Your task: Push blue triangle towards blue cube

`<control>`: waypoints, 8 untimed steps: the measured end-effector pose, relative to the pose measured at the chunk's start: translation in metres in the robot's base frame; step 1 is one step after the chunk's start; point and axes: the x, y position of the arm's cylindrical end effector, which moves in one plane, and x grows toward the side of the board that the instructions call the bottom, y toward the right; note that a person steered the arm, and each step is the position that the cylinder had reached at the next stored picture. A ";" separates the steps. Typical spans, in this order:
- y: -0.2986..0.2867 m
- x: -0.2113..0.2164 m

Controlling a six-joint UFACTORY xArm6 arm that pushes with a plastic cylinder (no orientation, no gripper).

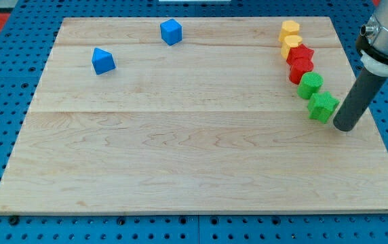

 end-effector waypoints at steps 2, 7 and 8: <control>-0.003 -0.016; -0.171 0.061; -0.175 0.055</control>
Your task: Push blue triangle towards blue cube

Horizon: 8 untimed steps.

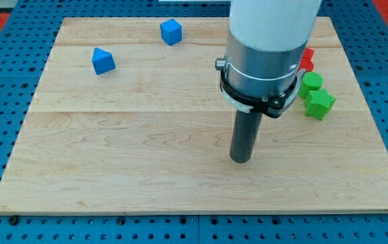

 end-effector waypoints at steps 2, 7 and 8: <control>-0.160 -0.013; -0.221 -0.212; -0.248 -0.250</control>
